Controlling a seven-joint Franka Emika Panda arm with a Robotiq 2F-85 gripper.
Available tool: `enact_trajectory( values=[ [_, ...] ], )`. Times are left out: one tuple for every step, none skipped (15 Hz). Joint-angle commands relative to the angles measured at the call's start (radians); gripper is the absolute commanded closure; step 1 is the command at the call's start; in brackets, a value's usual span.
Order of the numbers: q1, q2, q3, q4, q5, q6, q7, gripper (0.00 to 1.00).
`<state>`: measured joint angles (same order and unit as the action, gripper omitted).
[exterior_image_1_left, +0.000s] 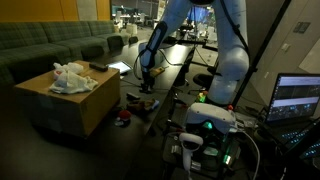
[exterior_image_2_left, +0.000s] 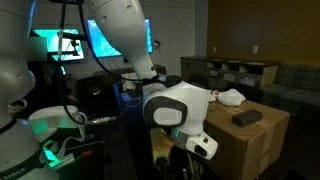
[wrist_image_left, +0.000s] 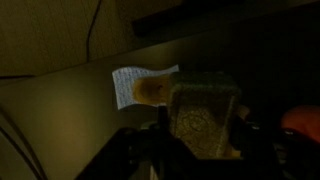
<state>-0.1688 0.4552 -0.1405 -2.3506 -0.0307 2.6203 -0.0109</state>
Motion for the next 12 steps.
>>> enact_trajectory(
  values=[
    [-0.034,0.132,-0.011,0.103,0.057,0.004,0.037,0.69],
    [-0.039,0.159,-0.016,0.126,0.065,-0.002,0.051,0.69],
    [-0.049,0.186,-0.017,0.147,0.074,-0.001,0.056,0.69],
    [-0.05,0.212,-0.024,0.17,0.079,-0.003,0.073,0.69],
    [-0.051,0.232,-0.031,0.19,0.083,-0.005,0.091,0.69],
    [-0.053,0.256,-0.036,0.212,0.09,0.0,0.11,0.69],
    [-0.047,0.274,-0.049,0.231,0.089,0.003,0.137,0.69],
    [-0.046,0.292,-0.054,0.251,0.094,0.006,0.159,0.69],
    [-0.039,0.306,-0.066,0.269,0.097,0.012,0.19,0.69],
    [-0.038,0.318,-0.073,0.287,0.105,0.016,0.221,0.69],
    [-0.03,0.332,-0.087,0.304,0.11,0.027,0.256,0.69],
    [-0.023,0.342,-0.101,0.322,0.116,0.03,0.292,0.69]
  ],
)
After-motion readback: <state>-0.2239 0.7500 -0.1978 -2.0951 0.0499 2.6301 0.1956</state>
